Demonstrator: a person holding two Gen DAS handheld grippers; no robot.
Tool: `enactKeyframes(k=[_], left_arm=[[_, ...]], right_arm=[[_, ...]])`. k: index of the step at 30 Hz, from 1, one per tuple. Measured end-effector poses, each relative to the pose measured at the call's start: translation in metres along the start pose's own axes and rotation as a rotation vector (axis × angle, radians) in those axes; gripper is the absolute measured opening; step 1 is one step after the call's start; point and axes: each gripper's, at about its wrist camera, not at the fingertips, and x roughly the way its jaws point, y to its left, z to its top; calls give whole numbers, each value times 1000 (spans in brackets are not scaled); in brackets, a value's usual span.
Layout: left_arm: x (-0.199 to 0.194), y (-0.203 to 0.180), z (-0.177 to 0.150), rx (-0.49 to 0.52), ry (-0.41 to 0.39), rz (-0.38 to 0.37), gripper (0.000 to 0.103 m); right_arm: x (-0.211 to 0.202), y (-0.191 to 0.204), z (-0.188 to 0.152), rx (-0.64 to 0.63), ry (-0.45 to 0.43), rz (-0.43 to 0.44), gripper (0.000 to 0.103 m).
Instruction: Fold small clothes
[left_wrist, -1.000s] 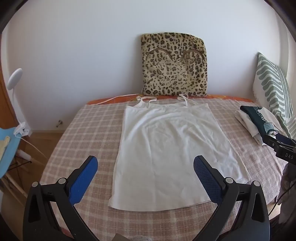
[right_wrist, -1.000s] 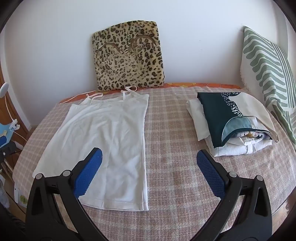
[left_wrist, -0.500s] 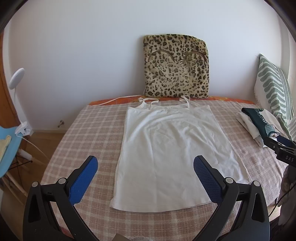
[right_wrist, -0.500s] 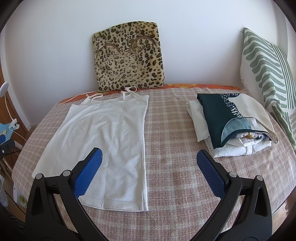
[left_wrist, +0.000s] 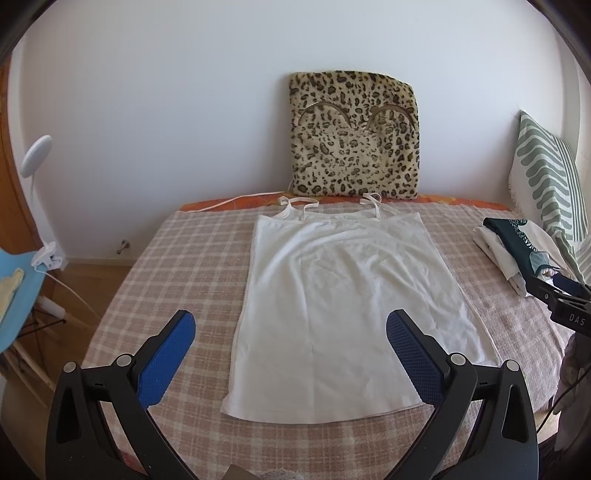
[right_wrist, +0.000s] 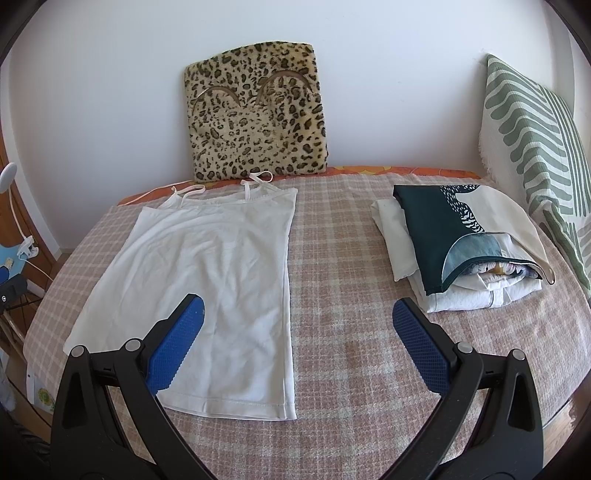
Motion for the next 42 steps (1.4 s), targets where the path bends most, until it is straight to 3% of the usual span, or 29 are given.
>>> enactKeyframes(k=[42], left_arm=[[-3, 5, 3, -3, -11, 1, 103]], right_arm=[[2, -2, -1, 2, 3, 3, 103]])
